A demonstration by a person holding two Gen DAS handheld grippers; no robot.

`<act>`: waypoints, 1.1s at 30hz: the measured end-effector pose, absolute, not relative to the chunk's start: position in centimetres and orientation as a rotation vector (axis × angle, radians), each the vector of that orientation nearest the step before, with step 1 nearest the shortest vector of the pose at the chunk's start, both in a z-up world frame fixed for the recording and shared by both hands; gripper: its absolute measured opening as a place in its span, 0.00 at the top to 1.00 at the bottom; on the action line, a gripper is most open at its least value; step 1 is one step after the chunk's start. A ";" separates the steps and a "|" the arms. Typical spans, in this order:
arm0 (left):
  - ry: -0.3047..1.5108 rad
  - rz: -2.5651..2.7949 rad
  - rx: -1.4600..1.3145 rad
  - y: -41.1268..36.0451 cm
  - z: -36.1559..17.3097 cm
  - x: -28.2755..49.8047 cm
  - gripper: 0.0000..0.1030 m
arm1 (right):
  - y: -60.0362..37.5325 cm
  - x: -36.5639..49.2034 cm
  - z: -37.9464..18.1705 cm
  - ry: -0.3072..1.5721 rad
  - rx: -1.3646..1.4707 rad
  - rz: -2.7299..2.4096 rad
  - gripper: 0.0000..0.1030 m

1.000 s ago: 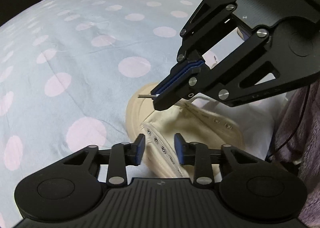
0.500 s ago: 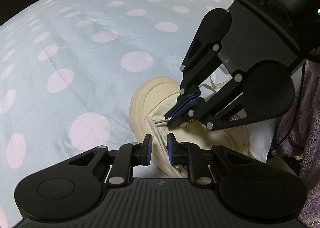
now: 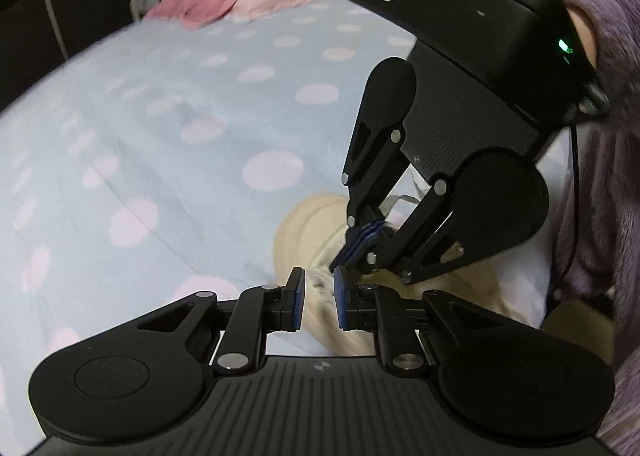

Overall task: Lace up shoes with both hands
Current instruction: 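Grasp the lace tip emerging from the eyelet with the left gripper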

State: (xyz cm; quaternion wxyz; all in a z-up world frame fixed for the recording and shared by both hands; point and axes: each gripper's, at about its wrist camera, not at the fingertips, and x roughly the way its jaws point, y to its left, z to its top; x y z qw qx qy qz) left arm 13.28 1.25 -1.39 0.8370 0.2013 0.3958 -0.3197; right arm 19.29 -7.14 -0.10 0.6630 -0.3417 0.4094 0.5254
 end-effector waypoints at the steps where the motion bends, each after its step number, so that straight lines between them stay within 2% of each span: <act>1: 0.823 -0.679 0.459 1.2 -1.6 13.2 0.87 | -7.1 19.3 0.0 0.921 -0.771 1.187 0.97; 10: 0.702 -0.708 0.863 -1.0 -6.0 11.7 0.87 | -6.6 18.9 0.0 0.879 -0.773 1.198 0.96; 15: 0.659 -0.722 0.992 -2.0 -7.1 11.6 0.87 | -6.4 19.1 -0.2 0.880 -0.761 1.202 0.96; 19: 0.657 -0.728 1.060 -2.9 -8.1 12.1 0.87 | -6.1 19.4 -0.3 0.887 -0.755 1.209 0.96; 23: 0.639 -0.739 1.129 -3.6 -8.7 12.1 0.92 | -5.9 19.6 -0.4 0.894 -0.752 1.215 0.96; 26: 0.652 -0.724 1.132 -4.1 -8.9 12.5 0.92 | -5.7 19.8 -0.6 0.897 -0.752 1.215 0.96; 29: 0.655 -0.722 1.143 -4.3 -9.1 12.6 0.98 | -5.5 19.9 -0.7 0.896 -0.754 1.217 0.96; 33: 0.661 -0.704 1.140 -4.3 -9.1 12.7 0.99 | -5.2 19.8 -0.8 0.890 -0.764 1.216 0.96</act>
